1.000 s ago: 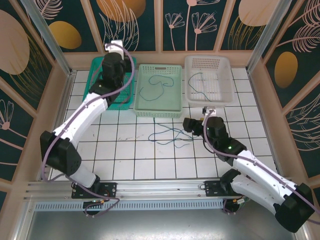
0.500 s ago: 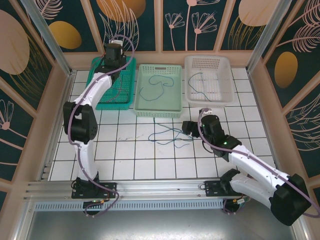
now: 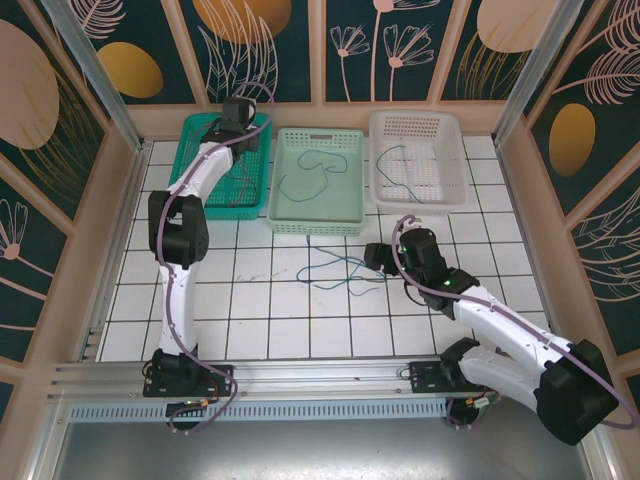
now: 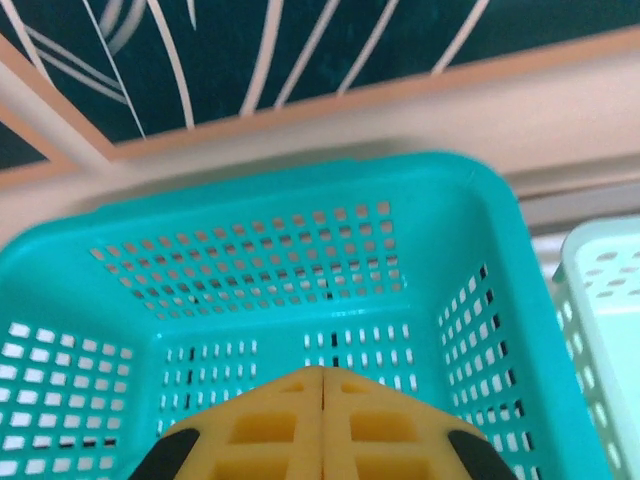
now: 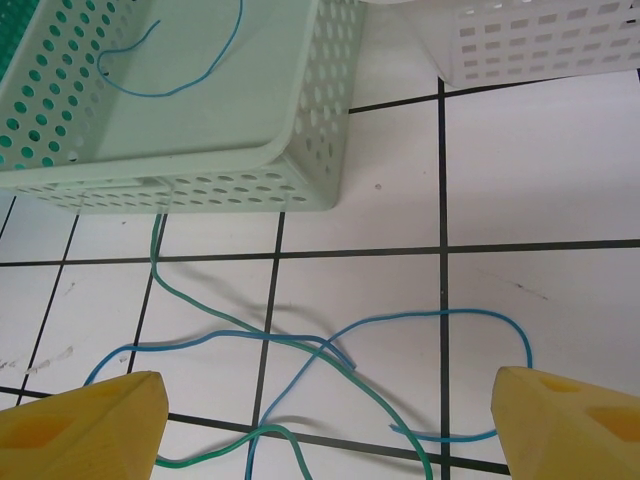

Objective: Untangle the cables
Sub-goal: Place the cable into the container.

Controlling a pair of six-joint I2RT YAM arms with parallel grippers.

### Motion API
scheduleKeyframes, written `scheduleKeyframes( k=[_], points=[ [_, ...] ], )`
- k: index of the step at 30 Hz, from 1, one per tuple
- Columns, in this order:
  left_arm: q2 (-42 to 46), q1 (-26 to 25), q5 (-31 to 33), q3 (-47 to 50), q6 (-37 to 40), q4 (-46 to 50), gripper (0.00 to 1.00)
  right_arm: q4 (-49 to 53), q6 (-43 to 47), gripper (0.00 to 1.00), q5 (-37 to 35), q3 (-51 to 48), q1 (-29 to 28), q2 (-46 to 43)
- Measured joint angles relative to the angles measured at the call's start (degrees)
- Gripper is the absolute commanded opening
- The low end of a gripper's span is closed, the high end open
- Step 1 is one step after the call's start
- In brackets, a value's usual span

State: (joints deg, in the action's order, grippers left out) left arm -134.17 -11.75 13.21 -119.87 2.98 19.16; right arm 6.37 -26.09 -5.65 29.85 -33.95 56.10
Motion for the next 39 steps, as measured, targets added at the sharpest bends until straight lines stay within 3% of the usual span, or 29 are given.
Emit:
scheduleKeyframes(
  k=[3,5,8,15,28,32,39],
  points=[
    [-0.79,0.13,-1.07,0.24,-0.44,1.01,0.06,0.07,0.02,0.85,0.17,0.00,0.24,0.00],
    [-1.42,0.13,-1.86,0.24,-1.09,1.70,0.20,0.11,0.00,0.85,0.17,0.00,0.24,0.02],
    [-2.21,0.13,-2.80,0.22,-2.84,3.43,0.32,0.11,0.00,0.85,0.17,0.00,0.24,0.02],
    [-2.51,0.13,-3.37,0.17,-7.96,7.13,0.50,0.13,-0.17,0.85,0.20,0.00,0.24,-0.22],
    [-2.51,0.55,-6.84,1.03,-15.65,8.26,0.47,1.27,-0.48,0.85,0.09,-0.04,0.31,-4.48],
    [-2.38,1.01,-7.34,2.23,-16.74,7.93,0.52,1.49,-0.92,0.85,-0.39,-0.37,0.39,-5.86],
    [7.54,1.16,-9.77,14.71,-18.36,2.43,0.58,1.66,-1.11,0.86,-0.94,-0.94,0.59,-6.23]
  ],
)
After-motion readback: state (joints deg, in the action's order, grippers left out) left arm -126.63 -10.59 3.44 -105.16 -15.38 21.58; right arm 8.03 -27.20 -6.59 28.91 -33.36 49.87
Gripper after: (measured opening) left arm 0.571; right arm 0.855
